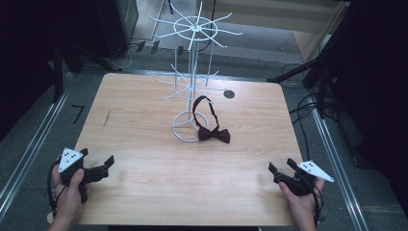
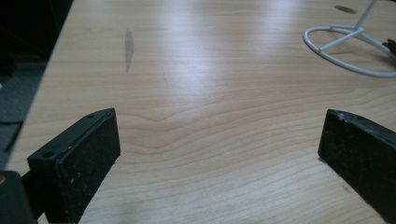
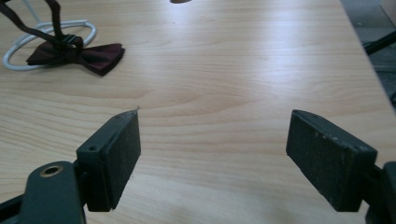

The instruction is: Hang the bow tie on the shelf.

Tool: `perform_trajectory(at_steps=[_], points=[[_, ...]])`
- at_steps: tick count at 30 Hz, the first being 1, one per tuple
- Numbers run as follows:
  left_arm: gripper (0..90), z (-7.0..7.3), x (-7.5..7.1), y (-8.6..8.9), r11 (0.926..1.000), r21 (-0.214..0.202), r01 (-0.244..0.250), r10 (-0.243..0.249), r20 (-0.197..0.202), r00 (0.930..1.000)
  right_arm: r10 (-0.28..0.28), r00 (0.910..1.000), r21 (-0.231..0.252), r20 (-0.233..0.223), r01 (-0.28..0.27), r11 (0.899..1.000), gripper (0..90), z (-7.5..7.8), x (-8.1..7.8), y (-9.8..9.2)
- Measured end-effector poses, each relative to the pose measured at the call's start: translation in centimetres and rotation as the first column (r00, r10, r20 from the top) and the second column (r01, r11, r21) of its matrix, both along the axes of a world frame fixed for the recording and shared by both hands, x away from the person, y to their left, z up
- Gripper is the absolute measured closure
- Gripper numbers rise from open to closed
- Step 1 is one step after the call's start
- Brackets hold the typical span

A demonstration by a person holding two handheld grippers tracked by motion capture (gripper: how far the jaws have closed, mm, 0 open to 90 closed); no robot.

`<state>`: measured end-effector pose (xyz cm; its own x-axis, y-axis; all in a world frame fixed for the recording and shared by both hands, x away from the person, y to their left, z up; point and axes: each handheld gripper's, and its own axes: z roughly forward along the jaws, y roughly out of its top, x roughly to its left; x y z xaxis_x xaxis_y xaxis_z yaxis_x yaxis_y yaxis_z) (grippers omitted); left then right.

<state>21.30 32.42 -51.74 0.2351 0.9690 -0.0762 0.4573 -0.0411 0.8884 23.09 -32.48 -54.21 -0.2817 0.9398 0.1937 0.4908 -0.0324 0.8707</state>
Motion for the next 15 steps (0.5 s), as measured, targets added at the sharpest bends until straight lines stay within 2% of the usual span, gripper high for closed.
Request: perform_trajectory(at_steps=[2,4,6,12,15], points=[[0.0,0.2,-0.4,0.5,0.9999,-0.011,0.010,-0.010,0.013,0.9999,-0.019,0.9998,0.003,-0.003,0.019,1.000,18.3,-0.1,-0.4,-0.7],[0.0,0.3,-0.8,1.3,0.9992,-0.037,0.013,-0.013,0.008,0.9999,-0.041,0.9991,0.007,-0.008,0.041,0.999,18.3,-0.2,-1.2,-1.6],[0.0,0.3,-0.9,1.5,0.9992,-0.039,0.011,-0.011,0.003,0.9999,-0.045,0.9989,0.004,-0.007,0.045,0.999,18.3,-0.3,-1.4,-1.9],[0.0,-0.2,-1.6,2.3,0.9994,-0.027,0.023,-0.023,-0.022,0.9995,-0.065,0.9977,-0.034,-0.016,0.065,0.997,18.9,-0.4,-2.6,-2.9],[0.0,-0.2,-2.0,2.5,0.9994,-0.008,0.035,-0.035,-0.020,0.9992,-0.077,0.9969,-0.040,-0.017,0.076,0.996,19.1,-0.5,-2.9,-3.4]])
